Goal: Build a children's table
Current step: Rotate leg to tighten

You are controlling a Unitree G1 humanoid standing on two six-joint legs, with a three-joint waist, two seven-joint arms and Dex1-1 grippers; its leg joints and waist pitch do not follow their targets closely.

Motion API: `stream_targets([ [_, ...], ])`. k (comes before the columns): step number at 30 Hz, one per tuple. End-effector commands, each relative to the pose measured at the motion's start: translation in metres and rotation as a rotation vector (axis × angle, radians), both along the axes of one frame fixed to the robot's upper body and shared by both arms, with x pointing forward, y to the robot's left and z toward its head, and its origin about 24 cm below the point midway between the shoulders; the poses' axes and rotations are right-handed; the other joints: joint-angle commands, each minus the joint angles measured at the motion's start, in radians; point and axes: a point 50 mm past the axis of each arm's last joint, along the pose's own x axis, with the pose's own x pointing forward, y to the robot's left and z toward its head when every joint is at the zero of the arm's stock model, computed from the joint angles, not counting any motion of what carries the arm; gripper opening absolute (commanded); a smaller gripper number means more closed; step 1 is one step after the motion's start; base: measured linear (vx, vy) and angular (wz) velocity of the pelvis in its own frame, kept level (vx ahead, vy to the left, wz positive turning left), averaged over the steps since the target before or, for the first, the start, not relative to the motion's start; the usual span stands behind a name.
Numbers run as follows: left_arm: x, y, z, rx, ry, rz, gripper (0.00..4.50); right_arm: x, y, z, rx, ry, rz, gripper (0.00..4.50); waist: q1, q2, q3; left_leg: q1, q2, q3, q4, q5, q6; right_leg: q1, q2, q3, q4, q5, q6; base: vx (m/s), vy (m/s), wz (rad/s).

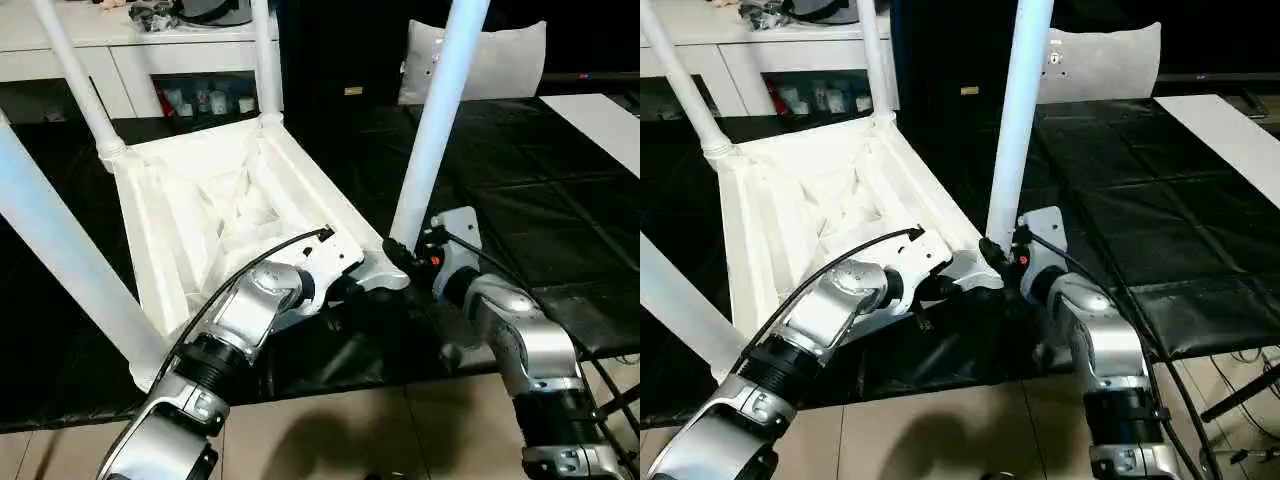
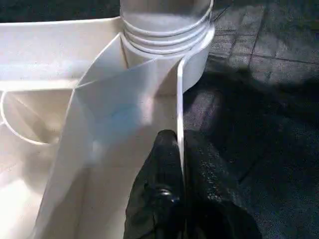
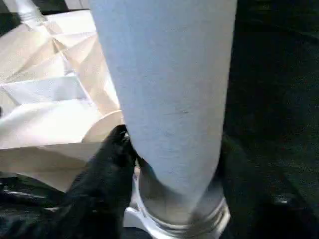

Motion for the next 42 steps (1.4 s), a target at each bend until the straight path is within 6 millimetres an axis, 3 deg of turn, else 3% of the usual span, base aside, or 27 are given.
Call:
stream_targets([
  [1, -0.004, -0.011, 0.007, -0.061, -0.043, -0.091, 0.0, -0.004, 0.007, 0.003, 0.033, -0.017, 0.085, 2.99, 0.009, -0.017, -0.057, -0.023, 0.008, 0.005, -0.063, -0.075, 0.103, 0.074, -0.055, 0.052, -0.083, -0.377, -0.067, 0.0, 0.0, 0.0],
  [8, -0.011, 0.007, 0.005, -0.025, -0.067, -0.313, 0.0, -0.012, -0.014, 0.015, -0.072, -0.084, 0.324, 3.51, 0.022, -0.017, -0.058, -0.023, 0.01, 0.006, -0.062, -0.075, 0.119, 0.075, -0.056, 0.056, -0.08, -0.361, -0.071, 0.0, 0.0, 0.0],
  [14, -0.015, 0.025, 0.005, 0.046, -0.053, -0.5, 0.0, -0.026, -0.029, 0.018, -0.157, -0.028, 0.604, 3.51, 0.048, -0.015, -0.06, -0.014, 0.018, 0.006, -0.063, -0.079, 0.119, 0.071, -0.058, 0.06, -0.073, -0.346, -0.09, 0.0, 0.0, 0.0],
  [18, -0.016, 0.033, 0.004, 0.093, -0.047, -0.585, 0.0, -0.03, -0.033, 0.02, -0.163, -0.017, 0.707, 3.51, 0.06, -0.021, -0.059, -0.016, 0.022, 0.007, -0.064, -0.068, 0.119, 0.072, -0.06, 0.062, -0.064, -0.312, -0.111, 0.0, 0.0, 0.0],
  [30, -0.028, 0.045, 0.005, 0.127, -0.005, -0.814, 0.0, -0.045, -0.026, 0.018, -0.07, 0.077, 0.95, 2.49, 0.077, -0.024, -0.061, -0.014, 0.029, 0.008, -0.063, -0.046, 0.11, 0.072, -0.062, 0.066, -0.053, -0.283, -0.13, 0.0, 0.0, 0.0],
  [33, -0.028, 0.046, 0.005, 0.126, -0.002, -0.82, 0.0, -0.047, -0.025, 0.017, -0.051, 0.091, 0.97, 2.16, 0.079, -0.026, -0.06, -0.016, 0.027, 0.009, -0.063, -0.048, 0.102, 0.073, -0.062, 0.065, -0.055, -0.291, -0.126, 0.0, 0.0, 0.0],
  [40, -0.026, 0.044, 0.006, 0.081, 0.021, -0.778, 0.0, -0.051, -0.023, 0.018, 0.011, 0.095, 0.977, 1.99, 0.081, -0.027, -0.061, -0.015, 0.024, 0.01, -0.062, -0.048, 0.091, 0.074, -0.063, 0.065, -0.058, -0.314, -0.111, 0.0, 0.0, 0.0],
  [42, -0.02, 0.037, 0.008, 0.005, 0.053, -0.639, 0.0, -0.051, -0.015, 0.017, 0.065, 0.09, 0.913, 1.99, 0.079, -0.027, -0.061, -0.015, 0.026, 0.011, -0.063, -0.04, 0.09, 0.074, -0.06, 0.066, -0.056, -0.303, -0.113, 0.0, 0.0, 0.0],
])
